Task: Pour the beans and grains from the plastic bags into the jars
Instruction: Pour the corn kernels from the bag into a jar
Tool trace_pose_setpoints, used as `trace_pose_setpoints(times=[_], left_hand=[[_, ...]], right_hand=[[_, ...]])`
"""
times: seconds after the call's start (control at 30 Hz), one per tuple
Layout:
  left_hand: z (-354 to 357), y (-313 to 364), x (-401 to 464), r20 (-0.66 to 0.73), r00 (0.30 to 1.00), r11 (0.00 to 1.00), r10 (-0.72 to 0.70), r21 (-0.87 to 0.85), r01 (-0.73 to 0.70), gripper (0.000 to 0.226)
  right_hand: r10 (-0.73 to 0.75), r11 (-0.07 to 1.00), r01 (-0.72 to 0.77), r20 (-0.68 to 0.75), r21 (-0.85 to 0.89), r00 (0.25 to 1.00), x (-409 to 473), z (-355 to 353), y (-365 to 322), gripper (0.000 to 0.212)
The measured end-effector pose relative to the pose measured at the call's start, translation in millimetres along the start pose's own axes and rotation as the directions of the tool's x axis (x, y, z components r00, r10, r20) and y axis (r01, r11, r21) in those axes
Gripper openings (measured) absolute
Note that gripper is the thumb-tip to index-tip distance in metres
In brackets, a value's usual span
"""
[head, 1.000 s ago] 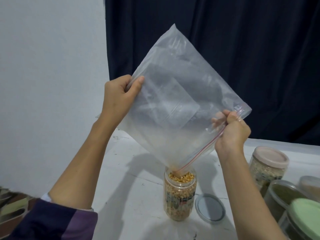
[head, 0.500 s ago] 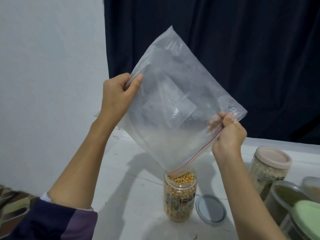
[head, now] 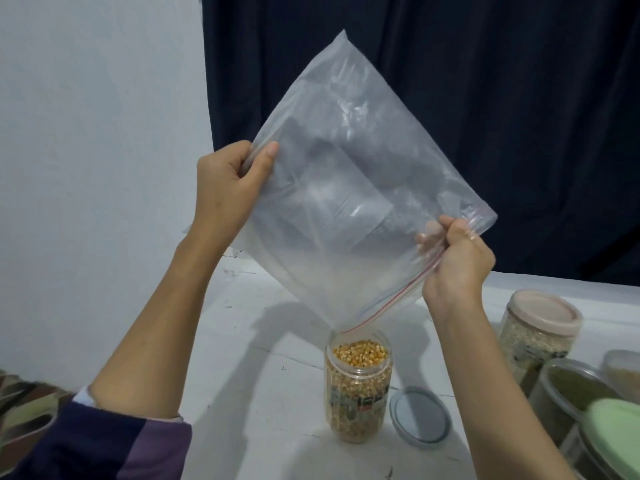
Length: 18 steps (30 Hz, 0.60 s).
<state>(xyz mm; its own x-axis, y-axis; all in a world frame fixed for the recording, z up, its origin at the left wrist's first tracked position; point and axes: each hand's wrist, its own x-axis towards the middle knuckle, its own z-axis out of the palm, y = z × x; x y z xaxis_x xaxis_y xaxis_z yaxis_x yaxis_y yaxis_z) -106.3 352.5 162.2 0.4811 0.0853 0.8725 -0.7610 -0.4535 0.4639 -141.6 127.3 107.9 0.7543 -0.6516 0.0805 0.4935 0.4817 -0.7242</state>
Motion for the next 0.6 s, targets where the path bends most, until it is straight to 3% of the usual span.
trace_pose_setpoints(times=[0.33,0.47,0.6], left_hand=[[-1.6,-0.5,1.9,-0.036,0.999,0.999,-0.032,0.03,0.033,0.051],[-2.8,-3.8,-4.9,-0.131,0.991,0.991,-0.013,0.132,0.031,0.029],[-1.7,-6.1,-11.7,-0.129,0.987,0.979,0.091,0.196,-0.065,0.045]], right_hand=[[0.053,0.998,-0.053,-0.007,0.018,0.999,-4.9,3.3,-5.5,0.025],[0.112,0.993,-0.111,-0.028,0.042,0.993,-6.6,5.2,-10.6,0.023],[0.147,0.987,-0.143,-0.047,0.077,0.988,-5.3,2.5,-14.6,0.024]])
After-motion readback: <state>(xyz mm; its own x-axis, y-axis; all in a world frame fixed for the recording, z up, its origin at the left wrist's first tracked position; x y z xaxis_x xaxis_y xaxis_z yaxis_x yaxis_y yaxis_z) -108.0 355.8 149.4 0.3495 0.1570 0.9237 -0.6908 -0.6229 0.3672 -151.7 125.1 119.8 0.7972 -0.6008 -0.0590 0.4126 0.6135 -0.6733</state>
